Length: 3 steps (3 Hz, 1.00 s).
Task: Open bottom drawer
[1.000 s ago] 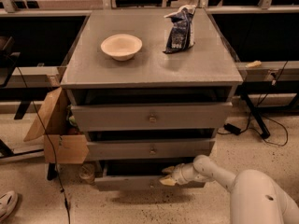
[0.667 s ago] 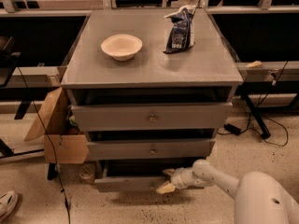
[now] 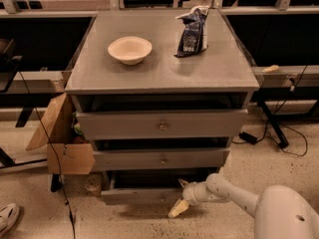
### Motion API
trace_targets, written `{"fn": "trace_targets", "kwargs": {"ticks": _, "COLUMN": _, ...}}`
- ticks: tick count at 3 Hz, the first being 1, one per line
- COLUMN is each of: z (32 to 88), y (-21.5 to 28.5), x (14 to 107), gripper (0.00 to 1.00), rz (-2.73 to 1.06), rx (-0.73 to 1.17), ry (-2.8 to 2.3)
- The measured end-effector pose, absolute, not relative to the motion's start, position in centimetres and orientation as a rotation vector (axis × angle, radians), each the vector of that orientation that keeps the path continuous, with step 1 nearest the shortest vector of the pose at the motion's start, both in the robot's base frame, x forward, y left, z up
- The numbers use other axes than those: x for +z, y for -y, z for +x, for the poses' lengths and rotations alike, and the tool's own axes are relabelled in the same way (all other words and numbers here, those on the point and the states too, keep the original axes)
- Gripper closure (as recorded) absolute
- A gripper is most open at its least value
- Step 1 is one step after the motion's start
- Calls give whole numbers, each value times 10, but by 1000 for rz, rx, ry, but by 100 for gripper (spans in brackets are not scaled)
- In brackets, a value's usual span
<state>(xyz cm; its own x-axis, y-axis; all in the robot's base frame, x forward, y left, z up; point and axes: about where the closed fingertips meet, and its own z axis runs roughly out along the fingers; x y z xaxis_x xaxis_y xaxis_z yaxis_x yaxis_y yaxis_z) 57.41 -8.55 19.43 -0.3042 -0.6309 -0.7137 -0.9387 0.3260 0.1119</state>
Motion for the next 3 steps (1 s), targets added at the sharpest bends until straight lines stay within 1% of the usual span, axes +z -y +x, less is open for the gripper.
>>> {"fn": "trace_targets", "kwargs": {"ticks": 1, "z": 573, "y": 85, "x": 195, "gripper": 19, "rz": -1385, "rx": 710, "ry": -2034}}
{"fn": "trace_targets", "kwargs": {"ticks": 2, "z": 572, "y": 85, "x": 195, "gripper": 42, "rz": -1387, "rx": 708, "ry": -2034}}
{"fn": "trace_targets", "kwargs": {"ticks": 3, "z": 573, "y": 85, "x": 195, "gripper": 73, "rz": -1390, "rx": 706, "ry": -2035}}
